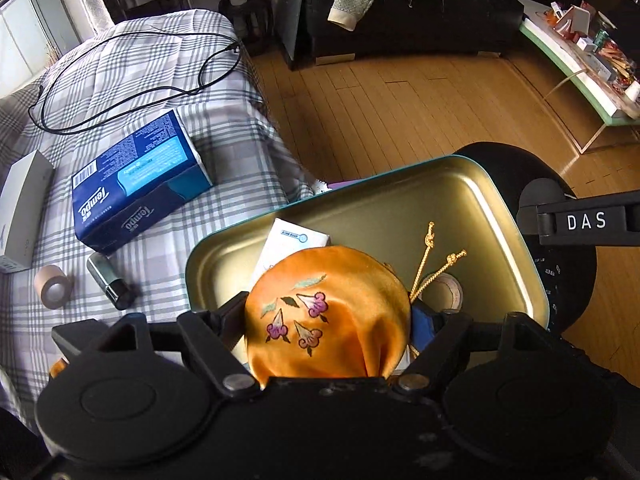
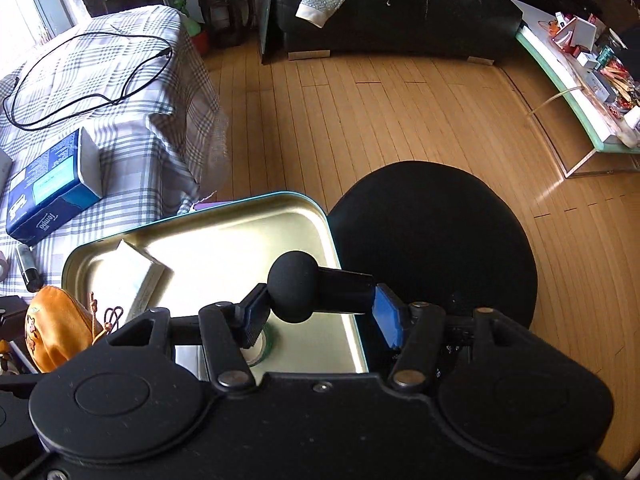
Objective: Organize soft objects
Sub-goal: 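Carry the pouch and black stick into the gold tray and open both grippers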
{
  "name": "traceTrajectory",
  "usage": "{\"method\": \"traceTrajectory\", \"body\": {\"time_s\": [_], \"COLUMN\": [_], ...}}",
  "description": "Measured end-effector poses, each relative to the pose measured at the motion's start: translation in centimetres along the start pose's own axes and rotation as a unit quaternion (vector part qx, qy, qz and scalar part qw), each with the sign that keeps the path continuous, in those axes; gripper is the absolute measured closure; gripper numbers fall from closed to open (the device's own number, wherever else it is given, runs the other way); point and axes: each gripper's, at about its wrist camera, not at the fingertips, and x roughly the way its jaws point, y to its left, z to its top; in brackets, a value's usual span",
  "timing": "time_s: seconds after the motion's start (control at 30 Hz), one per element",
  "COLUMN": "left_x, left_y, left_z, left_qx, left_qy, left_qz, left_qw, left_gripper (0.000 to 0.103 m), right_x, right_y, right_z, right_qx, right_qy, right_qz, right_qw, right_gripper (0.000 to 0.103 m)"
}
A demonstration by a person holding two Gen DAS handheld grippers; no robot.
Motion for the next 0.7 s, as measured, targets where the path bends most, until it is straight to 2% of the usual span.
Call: {"method": "traceTrajectory", "body": {"time_s": [0.17, 0.7], "left_x": [0.9, 1.1], "left_y": [-0.1, 2.7], "left_z": [-0.5, -2.9], "left_qx": [-0.002, -0.005], "left_qy": [0.005, 0.012], "left_qz": [0.005, 0.043], "left_qw": [1.0, 0.999], "left_gripper": [0.016, 0.011], "right_x": [0.1, -0.7], "right_y": [0.0, 1.6], "right_z": [0.1, 0.3], "right_qx": [0.0, -0.028], "right_qy": [-0.002, -0.015], "right_qz": [0.005, 0.036], "right_qw": [1.0, 0.999], "right_gripper": [0.049, 0.047]}}
